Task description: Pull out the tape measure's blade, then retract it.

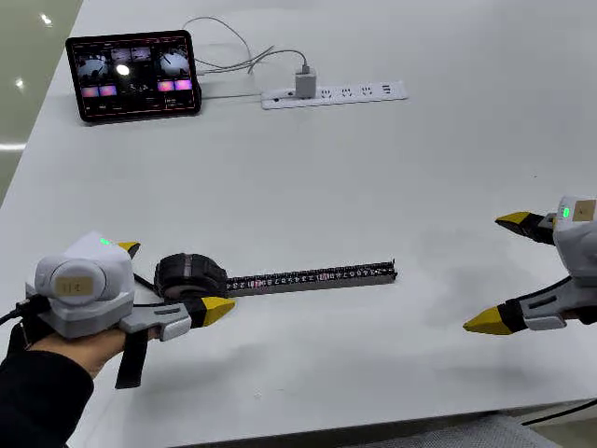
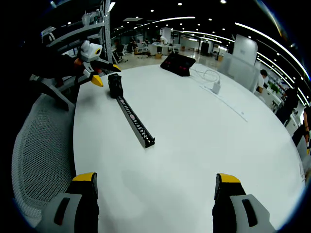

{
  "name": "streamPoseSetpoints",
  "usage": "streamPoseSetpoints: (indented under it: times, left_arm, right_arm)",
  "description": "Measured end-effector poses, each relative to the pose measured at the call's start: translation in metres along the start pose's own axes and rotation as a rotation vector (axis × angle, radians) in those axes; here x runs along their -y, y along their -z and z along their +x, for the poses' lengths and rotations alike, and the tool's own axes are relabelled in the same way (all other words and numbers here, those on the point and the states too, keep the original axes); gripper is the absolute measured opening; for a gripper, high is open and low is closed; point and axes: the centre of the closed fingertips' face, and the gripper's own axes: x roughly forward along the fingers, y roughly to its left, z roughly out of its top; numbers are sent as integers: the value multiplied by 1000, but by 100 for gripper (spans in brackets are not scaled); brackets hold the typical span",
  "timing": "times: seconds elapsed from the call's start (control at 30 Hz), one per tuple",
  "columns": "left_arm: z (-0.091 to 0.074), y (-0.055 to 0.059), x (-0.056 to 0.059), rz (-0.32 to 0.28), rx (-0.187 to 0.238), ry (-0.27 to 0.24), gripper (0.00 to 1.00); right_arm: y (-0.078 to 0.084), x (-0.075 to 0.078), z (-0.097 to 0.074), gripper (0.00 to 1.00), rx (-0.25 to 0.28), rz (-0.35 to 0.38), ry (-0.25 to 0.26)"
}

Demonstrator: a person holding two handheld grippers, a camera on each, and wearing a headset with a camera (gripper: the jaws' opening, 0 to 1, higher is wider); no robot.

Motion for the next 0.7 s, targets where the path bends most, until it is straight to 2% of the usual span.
streamPoseSetpoints:
  times: [0.1, 0.2, 0.3, 0.43, 0.57, 0.6, 0.67, 0.7]
  left_arm:
    - [6, 0, -3, -52, -6, -25, 99]
    - [11, 0, -6, -73, -1, -64, 99]
    - [16, -2, -7, -111, 26, -95, 99]
    - [22, 0, -4, -150, 28, -110, 99]
    - [26, 4, -8, -158, 23, -147, 99]
    - [28, 9, -7, -162, 4, -144, 99]
    - [30, 11, -7, -172, 2, -146, 99]
    - [29, 11, -9, -170, 4, -166, 99]
  right_arm:
    - [-5, -1, 6, 99, -6, -23, -24]
    - [-8, 1, 13, 99, -11, -49, -36]
    - [-12, 2, 20, 99, -17, -55, -51]
    - [-16, 0, 29, 99, -31, -86, -80]
    - [-22, 0, 40, 99, -45, -103, -108]
    - [-25, 1, 43, 99, -38, -94, -114]
    - [-29, 1, 48, 99, -37, -92, -124]
    - [-32, 2, 51, 99, -35, -105, -124]
